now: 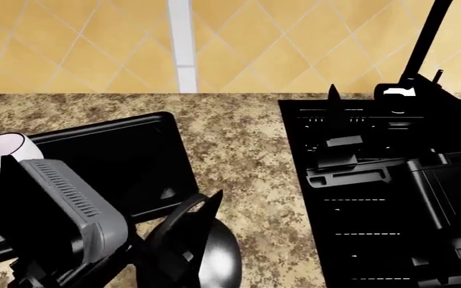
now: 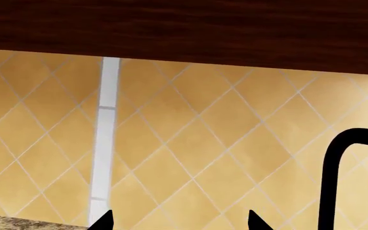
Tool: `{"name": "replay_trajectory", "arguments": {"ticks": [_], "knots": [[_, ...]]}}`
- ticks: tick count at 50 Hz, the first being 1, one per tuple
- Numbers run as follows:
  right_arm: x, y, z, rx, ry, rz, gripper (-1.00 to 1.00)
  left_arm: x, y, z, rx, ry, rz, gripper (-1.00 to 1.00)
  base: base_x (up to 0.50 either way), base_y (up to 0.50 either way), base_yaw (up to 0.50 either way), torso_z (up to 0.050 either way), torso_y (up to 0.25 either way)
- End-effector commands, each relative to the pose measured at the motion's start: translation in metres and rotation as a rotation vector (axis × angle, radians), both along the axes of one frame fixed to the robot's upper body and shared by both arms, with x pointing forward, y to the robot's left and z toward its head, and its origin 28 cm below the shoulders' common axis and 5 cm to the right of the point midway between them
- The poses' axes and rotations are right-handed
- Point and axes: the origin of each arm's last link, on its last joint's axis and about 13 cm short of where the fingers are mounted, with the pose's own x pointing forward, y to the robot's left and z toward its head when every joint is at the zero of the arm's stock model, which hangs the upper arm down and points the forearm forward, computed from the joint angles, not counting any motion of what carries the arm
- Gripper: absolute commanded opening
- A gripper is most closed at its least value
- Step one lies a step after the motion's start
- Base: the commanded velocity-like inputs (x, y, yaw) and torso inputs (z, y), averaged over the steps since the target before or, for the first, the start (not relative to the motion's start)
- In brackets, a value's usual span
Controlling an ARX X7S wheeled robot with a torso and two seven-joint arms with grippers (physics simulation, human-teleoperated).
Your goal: Pick the kettle from the counter and place it on the tray. Then pick the mug from the cabinet and place it on the tray. Then close the cabinet doors.
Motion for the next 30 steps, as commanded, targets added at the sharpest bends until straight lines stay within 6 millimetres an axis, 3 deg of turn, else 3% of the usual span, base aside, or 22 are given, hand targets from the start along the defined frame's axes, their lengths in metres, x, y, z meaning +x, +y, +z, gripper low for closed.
{"name": "replay_trajectory", "arguments": {"ticks": [1,12,18,19,30], "knots": [[0.0,-0.001,0.0,0.003,-0.007,-0.002,1.0,-0.011,0.006,-0.004,0.117,0.272,0.014,1.0,0.0,0.0,0.0,0.0,0.0],[0.0,-0.001,0.0,0.008,-0.008,-0.001,1.0,-0.017,0.007,0.024,0.206,0.311,-0.014,1.0,0.0,0.0,0.0,0.0,0.0],[0.0,-0.002,0.0,0.012,-0.008,-0.001,1.0,-0.017,0.007,0.026,0.211,0.3,-0.006,1.0,0.0,0.0,0.0,0.0,0.0],[0.0,-0.002,-0.001,0.012,-0.007,-0.001,1.0,-0.016,0.008,0.025,0.21,0.301,0.002,-1.0,0.0,0.0,0.0,0.0,0.0],[0.0,-0.001,-0.002,0.012,-0.006,0.002,1.0,-0.017,0.009,0.024,0.192,0.301,0.016,-1.0,0.0,0.0,0.0,0.0,0.0]]}}
